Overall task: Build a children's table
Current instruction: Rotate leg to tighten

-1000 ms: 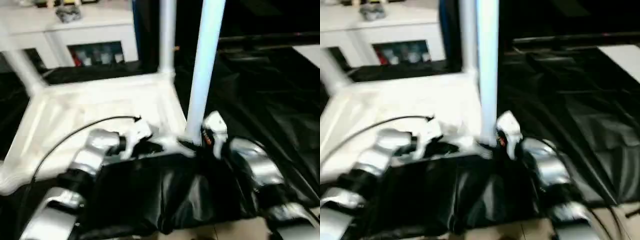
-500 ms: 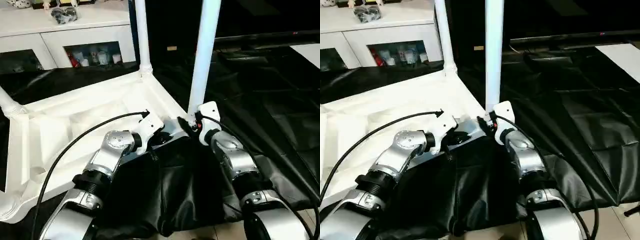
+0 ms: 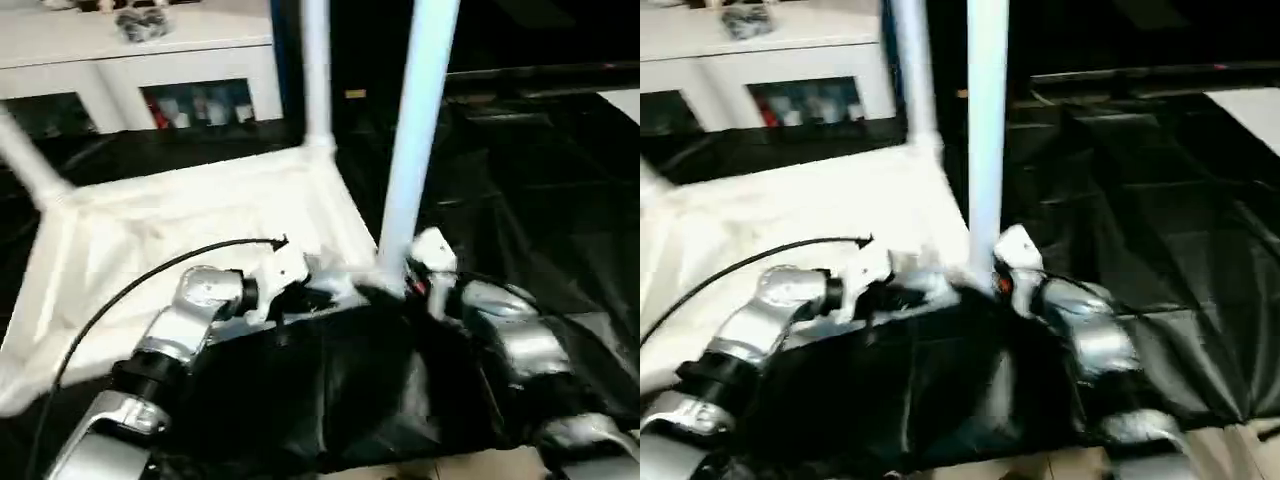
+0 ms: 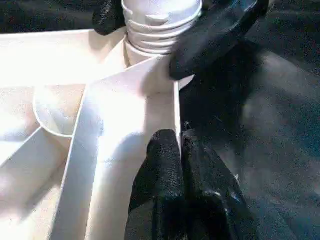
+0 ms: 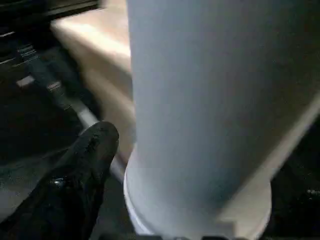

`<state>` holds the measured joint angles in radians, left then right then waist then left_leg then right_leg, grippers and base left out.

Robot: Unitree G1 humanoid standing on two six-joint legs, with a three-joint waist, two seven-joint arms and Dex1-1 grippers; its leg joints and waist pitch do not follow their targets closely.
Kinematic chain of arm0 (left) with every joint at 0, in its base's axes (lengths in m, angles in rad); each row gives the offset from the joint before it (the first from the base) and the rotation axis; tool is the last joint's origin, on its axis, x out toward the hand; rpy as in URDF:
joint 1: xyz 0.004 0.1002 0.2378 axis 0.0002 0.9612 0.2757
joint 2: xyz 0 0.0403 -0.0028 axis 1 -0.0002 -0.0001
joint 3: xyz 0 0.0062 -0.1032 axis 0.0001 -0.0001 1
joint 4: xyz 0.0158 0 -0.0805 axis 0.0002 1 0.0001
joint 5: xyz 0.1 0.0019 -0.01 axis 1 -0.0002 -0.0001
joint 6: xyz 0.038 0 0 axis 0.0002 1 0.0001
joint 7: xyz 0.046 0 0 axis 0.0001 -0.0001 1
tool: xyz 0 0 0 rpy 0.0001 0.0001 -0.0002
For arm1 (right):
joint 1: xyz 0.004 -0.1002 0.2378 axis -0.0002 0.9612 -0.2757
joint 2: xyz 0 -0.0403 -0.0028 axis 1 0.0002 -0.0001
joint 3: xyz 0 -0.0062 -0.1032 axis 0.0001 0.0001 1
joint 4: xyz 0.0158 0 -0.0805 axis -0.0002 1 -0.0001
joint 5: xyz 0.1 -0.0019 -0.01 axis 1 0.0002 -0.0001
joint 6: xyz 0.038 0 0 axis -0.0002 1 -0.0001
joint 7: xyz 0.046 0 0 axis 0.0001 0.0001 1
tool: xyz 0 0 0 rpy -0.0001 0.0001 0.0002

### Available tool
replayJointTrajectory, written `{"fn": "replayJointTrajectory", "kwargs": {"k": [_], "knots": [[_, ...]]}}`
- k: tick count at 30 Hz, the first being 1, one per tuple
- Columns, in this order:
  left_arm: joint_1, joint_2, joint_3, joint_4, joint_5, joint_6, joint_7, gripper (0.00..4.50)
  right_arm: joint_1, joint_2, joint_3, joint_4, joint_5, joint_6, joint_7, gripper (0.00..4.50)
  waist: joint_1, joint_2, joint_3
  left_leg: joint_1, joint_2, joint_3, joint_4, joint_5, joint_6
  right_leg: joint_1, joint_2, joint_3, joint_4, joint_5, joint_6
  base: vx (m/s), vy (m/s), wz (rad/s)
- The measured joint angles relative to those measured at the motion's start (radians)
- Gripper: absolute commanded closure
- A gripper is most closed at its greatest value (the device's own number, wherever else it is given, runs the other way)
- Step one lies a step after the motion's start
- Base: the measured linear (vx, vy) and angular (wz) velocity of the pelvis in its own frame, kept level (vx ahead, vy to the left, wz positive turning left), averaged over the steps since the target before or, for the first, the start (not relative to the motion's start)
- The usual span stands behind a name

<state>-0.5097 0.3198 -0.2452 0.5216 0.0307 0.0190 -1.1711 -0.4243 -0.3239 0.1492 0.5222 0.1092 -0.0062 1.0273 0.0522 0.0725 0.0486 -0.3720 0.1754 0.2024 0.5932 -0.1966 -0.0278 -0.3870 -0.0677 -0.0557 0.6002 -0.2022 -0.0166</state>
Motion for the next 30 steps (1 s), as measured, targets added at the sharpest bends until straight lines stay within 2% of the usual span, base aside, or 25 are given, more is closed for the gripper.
{"fn": "replayJointTrajectory", "kwargs": {"k": [9, 16, 20, 28, 30], "knots": [[0.043, 0.067, -0.011, -0.064, -0.036, -0.003, -0.085, 4.50, 0.011, -0.083, 0.057, -0.084, 0.007, 0.027, 0.170, 0.62, 0.007, 0.002, 0.001, -0.002, 0.000, 0.000, 0.000, 0.000, 0.000, -0.001, 0.000, -0.001, 0.000, 0.000, 0.000, 0.000, 0.000, 0.00], [0.110, 0.131, -0.006, -0.155, -0.063, 0.016, -0.103, 4.50, 0.033, -0.084, 0.079, -0.122, 0.035, 0.047, 0.224, 0.62, 0.002, 0.001, 0.001, -0.001, 0.000, 0.000, 0.000, 0.000, 0.000, -0.001, 0.000, -0.001, 0.001, 0.000, 0.000, 0.000, 0.000, 0.00], [0.149, 0.163, 0.005, -0.205, -0.078, 0.033, -0.103, 4.50, 0.033, -0.066, 0.088, -0.124, 0.048, 0.060, 0.231, 0.62, -0.006, -0.001, 0.001, -0.002, 0.001, 0.000, 0.000, 0.000, 0.000, -0.002, 0.001, -0.001, 0.001, 0.000, 0.000, 0.000, 0.000, 0.00], [0.166, 0.184, 0.005, -0.241, -0.095, 0.070, -0.102, 4.50, 0.026, -0.050, 0.096, -0.122, 0.050, 0.069, 0.238, 0.62, -0.008, -0.005, 0.001, -0.003, 0.001, 0.000, 0.001, 0.001, 0.001, -0.004, 0.001, -0.001, 0.001, 0.000, 0.000, 0.000, 0.000, 0.00], [0.166, 0.184, 0.005, -0.244, -0.095, 0.075, -0.102, 4.50, 0.020, -0.051, 0.096, -0.118, 0.051, 0.075, 0.244, 0.84, -0.008, -0.006, 0.001, -0.003, 0.001, 0.000, 0.001, 0.001, 0.001, -0.004, 0.001, -0.001, 0.001, 0.000, 0.000, 0.000, 0.000, 0.00]]}}
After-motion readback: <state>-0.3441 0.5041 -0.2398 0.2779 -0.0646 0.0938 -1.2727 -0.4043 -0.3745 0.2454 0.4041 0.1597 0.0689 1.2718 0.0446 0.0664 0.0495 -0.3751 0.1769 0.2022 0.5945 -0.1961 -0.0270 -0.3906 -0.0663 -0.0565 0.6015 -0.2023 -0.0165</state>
